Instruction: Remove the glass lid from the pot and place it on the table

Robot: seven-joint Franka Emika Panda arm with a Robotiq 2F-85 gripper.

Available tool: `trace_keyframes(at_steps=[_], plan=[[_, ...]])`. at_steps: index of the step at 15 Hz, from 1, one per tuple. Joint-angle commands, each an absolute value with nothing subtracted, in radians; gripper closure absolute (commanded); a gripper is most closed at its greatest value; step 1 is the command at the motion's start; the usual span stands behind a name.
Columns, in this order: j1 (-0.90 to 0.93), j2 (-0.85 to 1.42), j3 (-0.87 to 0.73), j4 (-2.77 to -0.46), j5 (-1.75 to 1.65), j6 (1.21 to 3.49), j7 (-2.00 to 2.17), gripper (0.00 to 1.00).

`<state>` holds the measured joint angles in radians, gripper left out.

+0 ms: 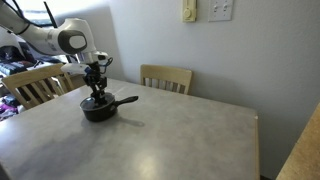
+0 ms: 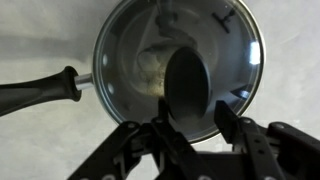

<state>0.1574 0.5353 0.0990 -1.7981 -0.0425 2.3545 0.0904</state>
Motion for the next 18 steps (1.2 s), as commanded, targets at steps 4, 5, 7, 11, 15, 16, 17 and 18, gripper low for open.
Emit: trace_keyframes(at_steps=[4, 5, 7, 11, 15, 16, 17, 18], plan=[[0.169, 0.513, 0.082, -1.813, -0.05, 2.317, 0.107, 0.11], [0.169, 0.509, 0.082, -1.817, -0.049, 2.314, 0.111, 0.05], [0.167, 0.501, 0.085, -1.827, -0.042, 2.309, 0.113, 0.0], [0.164, 0.486, 0.09, -1.86, -0.03, 2.311, 0.122, 0.0], [0.163, 0.476, 0.09, -1.886, -0.025, 2.319, 0.133, 0.0], [0.163, 0.474, 0.089, -1.89, -0.026, 2.321, 0.135, 0.25], [0.163, 0.471, 0.089, -1.895, -0.027, 2.321, 0.137, 0.26], [0.163, 0.467, 0.088, -1.899, -0.028, 2.321, 0.14, 0.33]])
